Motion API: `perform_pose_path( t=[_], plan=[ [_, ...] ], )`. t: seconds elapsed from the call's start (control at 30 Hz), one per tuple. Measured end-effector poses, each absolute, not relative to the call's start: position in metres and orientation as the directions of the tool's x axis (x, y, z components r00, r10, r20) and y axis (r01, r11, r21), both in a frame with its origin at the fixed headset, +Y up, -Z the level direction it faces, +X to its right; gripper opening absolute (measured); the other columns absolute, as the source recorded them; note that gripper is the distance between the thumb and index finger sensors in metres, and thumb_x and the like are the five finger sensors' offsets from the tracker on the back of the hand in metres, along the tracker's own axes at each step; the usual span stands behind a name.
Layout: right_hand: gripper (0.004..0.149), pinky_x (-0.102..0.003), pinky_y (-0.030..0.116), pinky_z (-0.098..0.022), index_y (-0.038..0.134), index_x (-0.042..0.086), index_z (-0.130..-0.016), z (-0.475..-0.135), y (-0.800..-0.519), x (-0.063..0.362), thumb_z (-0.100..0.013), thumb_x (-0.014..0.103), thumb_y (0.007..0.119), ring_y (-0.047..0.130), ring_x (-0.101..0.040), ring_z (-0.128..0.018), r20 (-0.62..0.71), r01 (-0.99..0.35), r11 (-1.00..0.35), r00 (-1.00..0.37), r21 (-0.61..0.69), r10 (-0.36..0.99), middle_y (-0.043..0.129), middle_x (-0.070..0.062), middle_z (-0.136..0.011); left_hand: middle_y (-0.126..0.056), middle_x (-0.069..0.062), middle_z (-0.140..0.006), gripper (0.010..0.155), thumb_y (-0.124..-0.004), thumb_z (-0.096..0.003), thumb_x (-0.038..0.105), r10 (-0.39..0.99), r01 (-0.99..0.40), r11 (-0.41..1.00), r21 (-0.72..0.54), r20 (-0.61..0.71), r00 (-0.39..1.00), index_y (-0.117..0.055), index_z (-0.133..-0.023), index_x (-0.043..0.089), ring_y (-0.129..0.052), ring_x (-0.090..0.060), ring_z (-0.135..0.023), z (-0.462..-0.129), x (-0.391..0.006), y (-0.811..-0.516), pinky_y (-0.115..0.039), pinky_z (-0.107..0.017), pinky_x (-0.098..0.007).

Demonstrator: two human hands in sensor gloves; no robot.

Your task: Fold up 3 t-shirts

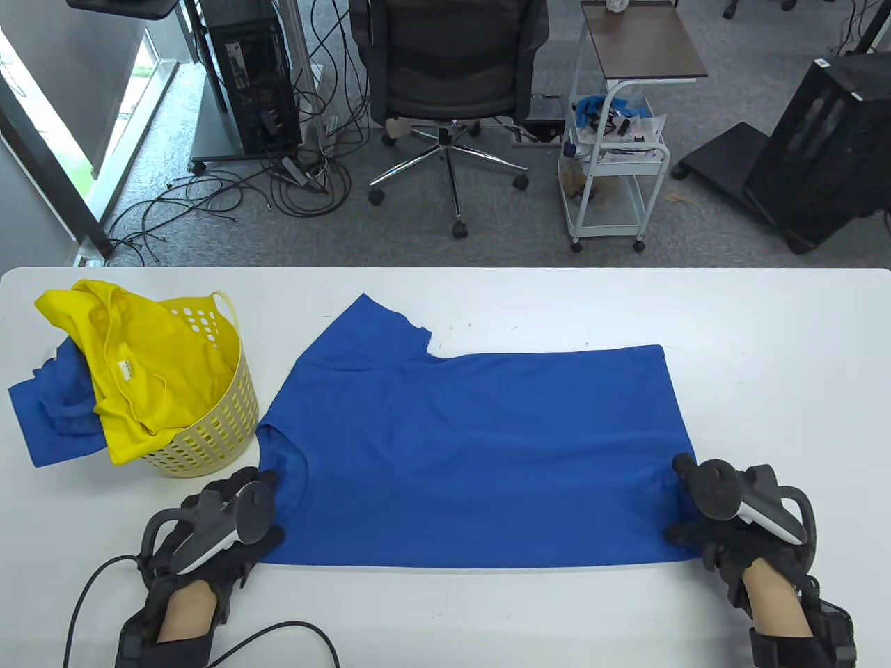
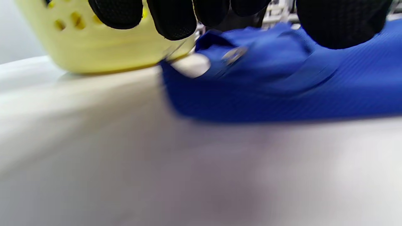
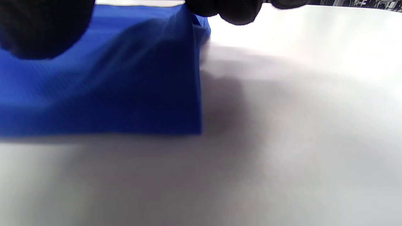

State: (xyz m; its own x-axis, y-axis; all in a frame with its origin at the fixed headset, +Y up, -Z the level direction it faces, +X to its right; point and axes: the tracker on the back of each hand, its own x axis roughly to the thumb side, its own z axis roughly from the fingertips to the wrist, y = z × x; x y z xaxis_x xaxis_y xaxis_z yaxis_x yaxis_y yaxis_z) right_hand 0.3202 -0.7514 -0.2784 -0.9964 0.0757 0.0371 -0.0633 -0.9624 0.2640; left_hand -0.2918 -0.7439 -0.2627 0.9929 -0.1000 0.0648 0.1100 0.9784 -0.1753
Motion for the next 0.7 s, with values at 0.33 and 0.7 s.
perform_pose_path(
  t=[0.33,0.7],
  plan=[
    [0.092,-0.069,0.025,-0.073,0.03,0.029,-0.104,-0.278,-0.748,0.317,-0.034,0.052,0.085,0.026,-0.051,-0.106,0.072,-0.1,-0.965,-0.99,0.243,0.12,0.028,-0.016,-0.115,-0.053,0.001,-0.112,0.081,-0.069,-0.0383,0.062,0.005,0.056,0.975,-0.216,0.273,0.962,-0.041,-0.108,0.033,-0.059,-0.025,-0.105,-0.267,-0.143,-0.712,-0.06,-0.078,-0.049],
    [0.091,-0.071,0.025,-0.072,0.031,0.028,-0.104,-0.274,-0.743,0.315,-0.035,0.052,0.084,0.026,-0.052,-0.106,0.103,-0.14,-0.965,-0.981,0.22,0.166,0.029,-0.016,-0.115,-0.047,0.003,-0.114,0.074,-0.071,-0.0402,0.055,-0.152,0.292,0.895,-0.338,0.385,0.911,-0.044,-0.107,0.035,-0.053,-0.027,-0.106,-0.268,-0.006,-0.761,-0.059,-0.076,-0.052]
  ],
)
